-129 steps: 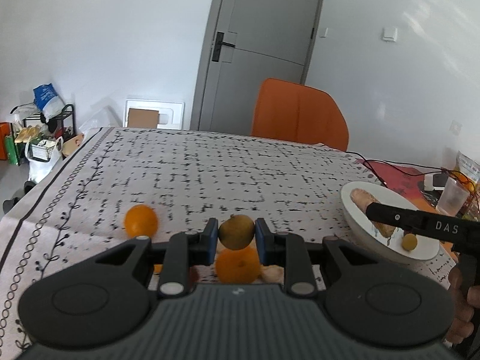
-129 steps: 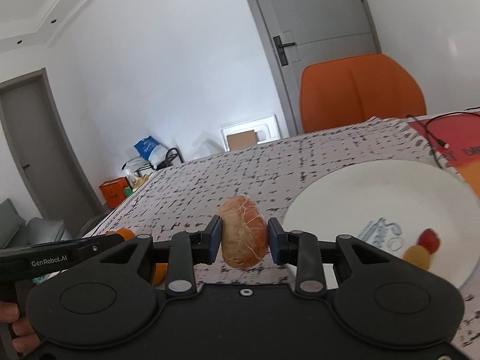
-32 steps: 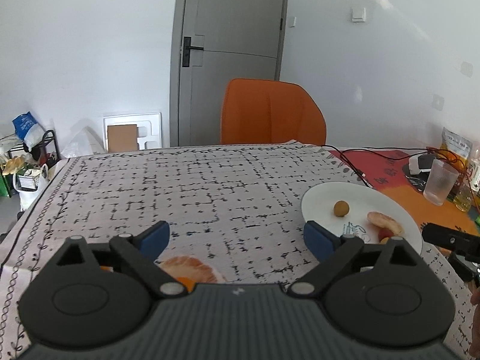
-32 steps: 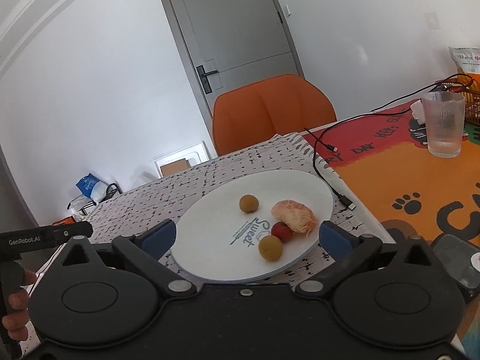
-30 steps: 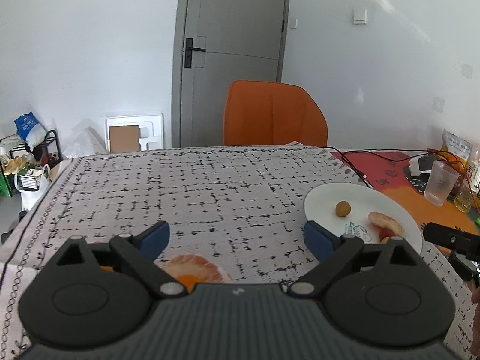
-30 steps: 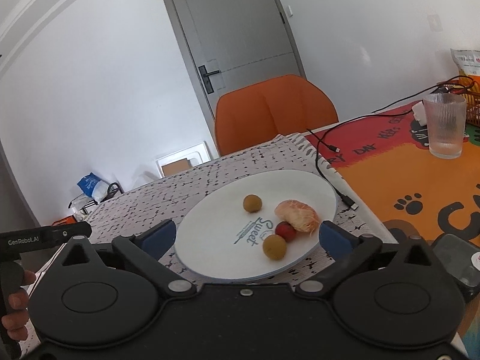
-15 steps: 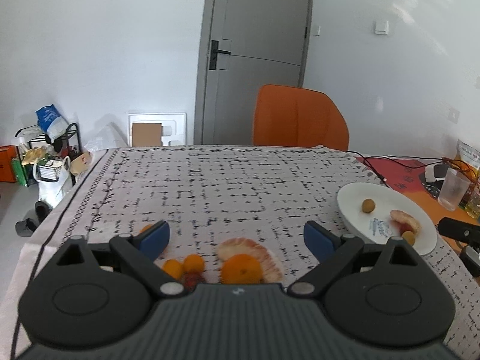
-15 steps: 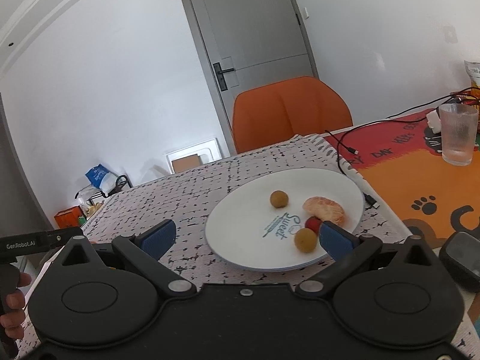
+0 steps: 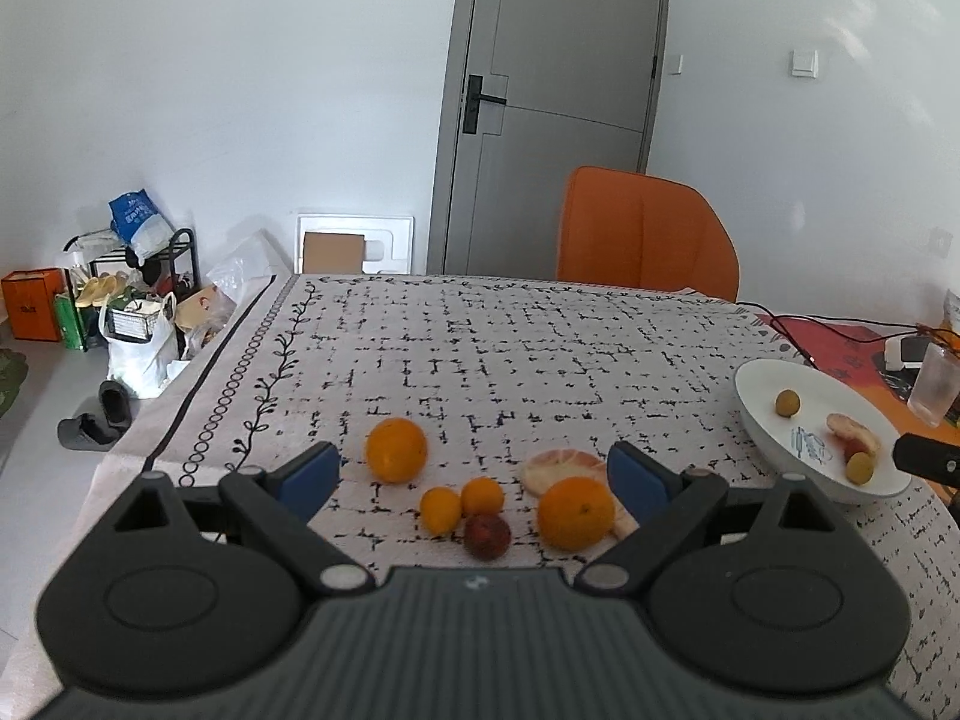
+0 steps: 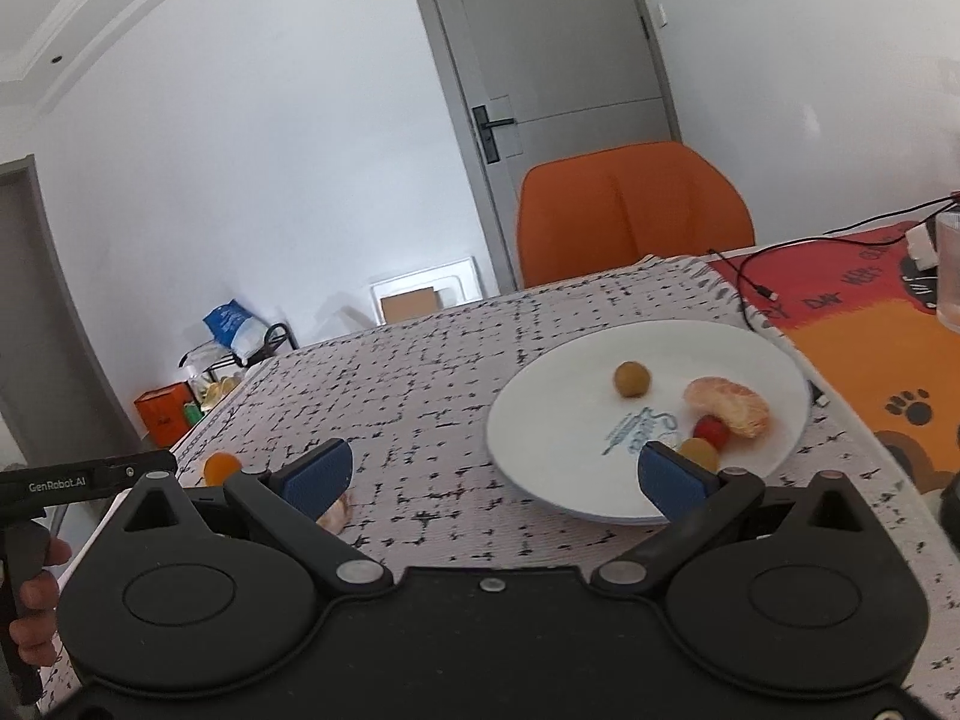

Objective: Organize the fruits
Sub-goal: 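Withdraw both grippers from the bowl toward the remaining fruit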

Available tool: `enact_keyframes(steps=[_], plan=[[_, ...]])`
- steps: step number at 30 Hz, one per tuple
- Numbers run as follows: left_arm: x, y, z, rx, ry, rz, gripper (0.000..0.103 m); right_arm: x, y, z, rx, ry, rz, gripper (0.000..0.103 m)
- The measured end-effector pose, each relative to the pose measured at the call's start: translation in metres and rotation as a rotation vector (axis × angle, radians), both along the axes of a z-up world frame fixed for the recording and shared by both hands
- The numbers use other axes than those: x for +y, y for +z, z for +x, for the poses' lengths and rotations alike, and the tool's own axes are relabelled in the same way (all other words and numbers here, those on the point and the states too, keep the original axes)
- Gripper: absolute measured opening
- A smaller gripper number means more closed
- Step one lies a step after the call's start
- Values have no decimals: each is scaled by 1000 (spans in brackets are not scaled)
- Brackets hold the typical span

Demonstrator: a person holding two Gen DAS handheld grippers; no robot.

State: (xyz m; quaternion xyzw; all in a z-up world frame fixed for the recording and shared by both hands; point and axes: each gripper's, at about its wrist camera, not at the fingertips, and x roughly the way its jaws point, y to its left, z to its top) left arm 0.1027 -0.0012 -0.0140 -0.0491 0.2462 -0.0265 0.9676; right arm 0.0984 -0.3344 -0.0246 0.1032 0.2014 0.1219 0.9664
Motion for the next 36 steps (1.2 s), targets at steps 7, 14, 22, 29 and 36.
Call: enact_keyframes(steps=[7, 14, 22, 29, 36], plan=[[15, -13, -2, 14, 10, -25, 95, 19, -8, 6, 22, 39, -10, 103], [29, -21, 0, 20, 42, -41, 84, 37, -13, 13, 25, 94, -15, 103], [36, -32, 10, 45, 22, -43, 62, 54, -21, 25, 39, 131, -20, 103], [39, -42, 24, 75, 9, -55, 53, 67, -27, 34, 55, 167, -30, 101], [35, -50, 35, 97, -11, -67, 49, 78, -29, 44, 69, 209, -38, 95]])
